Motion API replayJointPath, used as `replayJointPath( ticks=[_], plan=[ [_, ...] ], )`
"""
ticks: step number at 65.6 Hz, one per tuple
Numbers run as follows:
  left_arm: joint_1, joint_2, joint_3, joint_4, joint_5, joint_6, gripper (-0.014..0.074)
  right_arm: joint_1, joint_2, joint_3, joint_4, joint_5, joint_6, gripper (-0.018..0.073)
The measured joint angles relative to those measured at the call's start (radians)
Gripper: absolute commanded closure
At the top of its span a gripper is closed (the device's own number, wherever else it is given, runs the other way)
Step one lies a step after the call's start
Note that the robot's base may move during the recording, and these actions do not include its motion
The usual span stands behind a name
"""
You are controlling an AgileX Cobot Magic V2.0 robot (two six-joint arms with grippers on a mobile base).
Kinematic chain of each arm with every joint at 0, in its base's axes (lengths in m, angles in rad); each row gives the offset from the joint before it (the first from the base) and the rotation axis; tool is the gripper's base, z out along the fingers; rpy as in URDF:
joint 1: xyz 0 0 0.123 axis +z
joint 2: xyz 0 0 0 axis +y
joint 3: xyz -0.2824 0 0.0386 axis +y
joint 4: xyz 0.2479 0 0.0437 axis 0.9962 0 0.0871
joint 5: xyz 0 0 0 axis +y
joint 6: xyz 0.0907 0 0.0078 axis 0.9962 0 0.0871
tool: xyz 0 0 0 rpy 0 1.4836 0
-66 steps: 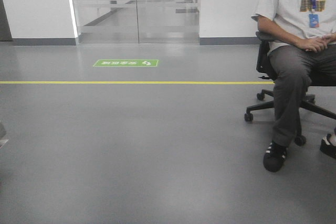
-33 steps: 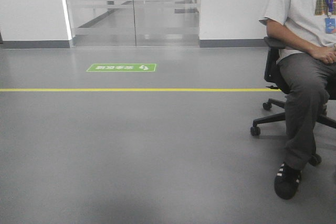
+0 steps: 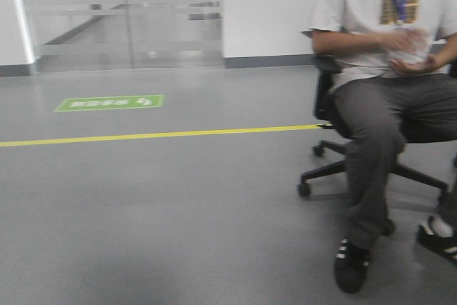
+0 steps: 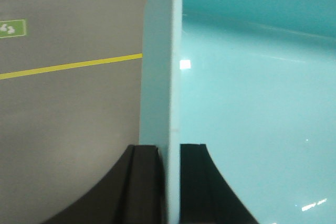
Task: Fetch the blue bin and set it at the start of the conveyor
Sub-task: 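Carry the bin in both grippers while driving to the red conveyor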
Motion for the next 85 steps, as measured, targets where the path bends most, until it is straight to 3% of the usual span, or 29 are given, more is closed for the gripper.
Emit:
replayJointPath(
  ticks=[85],
  plan=[
    [0.000, 0.000, 0.000, 0.008, 0.000, 0.000, 0.0708, 0.000, 0.000, 0.000, 0.000, -0.001, 0.000, 0.0711]
  ],
)
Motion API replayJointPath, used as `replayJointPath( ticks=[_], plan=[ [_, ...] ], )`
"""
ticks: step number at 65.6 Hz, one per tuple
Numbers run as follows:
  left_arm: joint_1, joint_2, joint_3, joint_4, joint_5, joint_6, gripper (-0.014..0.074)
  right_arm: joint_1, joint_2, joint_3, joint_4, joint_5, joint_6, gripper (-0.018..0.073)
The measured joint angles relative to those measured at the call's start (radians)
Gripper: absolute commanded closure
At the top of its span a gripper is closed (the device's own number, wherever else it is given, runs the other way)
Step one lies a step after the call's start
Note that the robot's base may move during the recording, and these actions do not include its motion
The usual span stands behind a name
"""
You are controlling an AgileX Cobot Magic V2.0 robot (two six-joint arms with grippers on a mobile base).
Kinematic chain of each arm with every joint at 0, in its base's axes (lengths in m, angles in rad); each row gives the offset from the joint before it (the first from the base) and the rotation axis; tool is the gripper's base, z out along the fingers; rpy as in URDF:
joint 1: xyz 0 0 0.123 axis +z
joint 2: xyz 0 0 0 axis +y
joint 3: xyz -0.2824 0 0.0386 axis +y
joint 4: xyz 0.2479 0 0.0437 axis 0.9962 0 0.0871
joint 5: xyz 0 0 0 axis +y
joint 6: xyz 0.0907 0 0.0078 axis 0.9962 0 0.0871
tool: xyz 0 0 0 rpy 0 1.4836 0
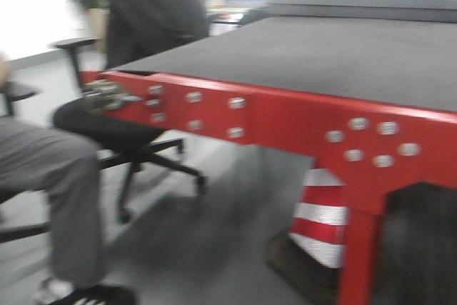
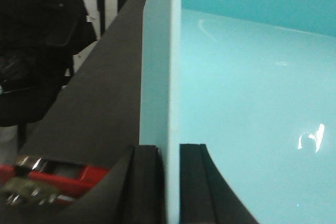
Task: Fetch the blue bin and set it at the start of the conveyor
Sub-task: 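Carry the bin in both grippers while driving to the red conveyor, then lower the held bin with both grippers onto the grey conveyor belt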
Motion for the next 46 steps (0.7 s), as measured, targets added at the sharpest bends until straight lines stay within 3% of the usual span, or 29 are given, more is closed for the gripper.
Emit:
replayJointPath(
  ticks=[46],
  plan=[
    [0.000, 0.000, 0.000, 0.000, 0.000, 0.000, 0.0708, 0.000, 0.000, 0.000, 0.000, -0.002, 0.000, 0.0711]
  ],
)
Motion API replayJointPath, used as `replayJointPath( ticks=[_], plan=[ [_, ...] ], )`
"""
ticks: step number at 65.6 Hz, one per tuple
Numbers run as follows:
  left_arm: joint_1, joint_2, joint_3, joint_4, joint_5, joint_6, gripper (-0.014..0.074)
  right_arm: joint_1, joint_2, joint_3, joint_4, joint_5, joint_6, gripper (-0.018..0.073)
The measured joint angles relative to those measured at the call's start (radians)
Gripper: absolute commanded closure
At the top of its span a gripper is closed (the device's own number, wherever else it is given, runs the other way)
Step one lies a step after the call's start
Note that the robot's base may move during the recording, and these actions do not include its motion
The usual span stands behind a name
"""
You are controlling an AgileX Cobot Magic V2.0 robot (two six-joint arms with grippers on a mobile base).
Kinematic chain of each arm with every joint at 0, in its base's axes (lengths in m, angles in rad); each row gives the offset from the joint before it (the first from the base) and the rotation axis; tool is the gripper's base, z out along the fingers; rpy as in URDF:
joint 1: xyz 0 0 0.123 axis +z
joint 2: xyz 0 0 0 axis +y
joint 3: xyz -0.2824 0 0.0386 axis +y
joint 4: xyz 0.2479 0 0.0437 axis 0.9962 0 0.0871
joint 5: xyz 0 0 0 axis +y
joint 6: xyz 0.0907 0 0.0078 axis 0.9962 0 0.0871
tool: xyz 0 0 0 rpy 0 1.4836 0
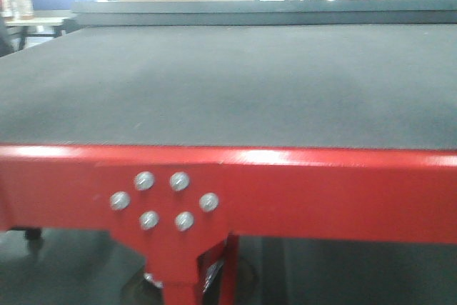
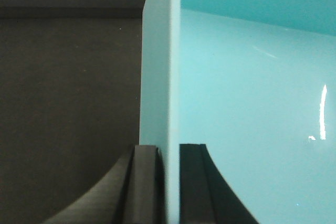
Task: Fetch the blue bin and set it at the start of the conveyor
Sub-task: 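Lower the held bin with both grippers onto the grey conveyor belt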
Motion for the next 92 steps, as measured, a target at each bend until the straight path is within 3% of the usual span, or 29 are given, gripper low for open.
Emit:
replayJointPath(
  ticks=[92],
  plan=[
    [0.000, 0.000, 0.000, 0.000, 0.000, 0.000, 0.0708, 0.000, 0.000, 0.000, 0.000, 0.000, 0.000, 0.0711]
  ],
)
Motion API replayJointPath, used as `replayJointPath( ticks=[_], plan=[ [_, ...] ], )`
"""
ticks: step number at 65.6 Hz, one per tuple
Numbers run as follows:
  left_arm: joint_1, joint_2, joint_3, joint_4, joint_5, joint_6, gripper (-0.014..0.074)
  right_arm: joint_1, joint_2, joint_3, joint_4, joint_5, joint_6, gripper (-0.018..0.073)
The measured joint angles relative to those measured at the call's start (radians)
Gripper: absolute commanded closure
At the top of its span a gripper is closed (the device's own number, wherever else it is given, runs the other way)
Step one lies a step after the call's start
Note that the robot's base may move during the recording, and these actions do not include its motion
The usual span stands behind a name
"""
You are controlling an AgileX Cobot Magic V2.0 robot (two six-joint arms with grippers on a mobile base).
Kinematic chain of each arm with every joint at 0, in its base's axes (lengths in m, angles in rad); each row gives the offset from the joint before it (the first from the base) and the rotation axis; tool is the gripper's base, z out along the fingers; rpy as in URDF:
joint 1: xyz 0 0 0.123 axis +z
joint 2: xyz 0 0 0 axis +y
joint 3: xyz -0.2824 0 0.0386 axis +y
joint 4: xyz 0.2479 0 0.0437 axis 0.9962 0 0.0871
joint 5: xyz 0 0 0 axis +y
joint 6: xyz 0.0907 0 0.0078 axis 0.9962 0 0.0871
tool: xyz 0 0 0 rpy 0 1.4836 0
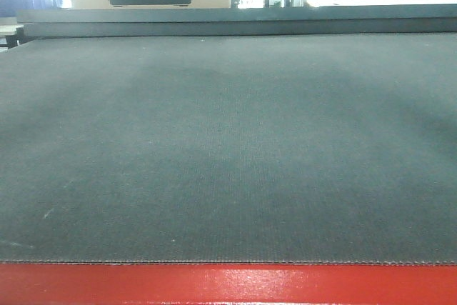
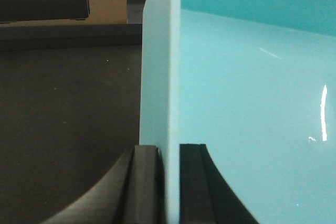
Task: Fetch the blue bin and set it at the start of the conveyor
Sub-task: 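Lower the held bin with both grippers onto the grey conveyor belt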
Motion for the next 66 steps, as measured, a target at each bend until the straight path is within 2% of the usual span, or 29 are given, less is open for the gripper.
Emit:
replayJointPath(
  ticks=[59, 66],
  plan=[
    [0.000, 0.000, 0.000, 0.000, -0.006, 0.000, 0.0708, 0.000, 0.000, 0.000, 0.002, 0.000, 0.000, 0.0711],
    [0.000, 0.000, 0.000, 0.000, 0.033, 0.000, 0.0708, 0.000, 0.000, 0.000, 0.018, 0.026, -0.005, 0.0711]
  ],
)
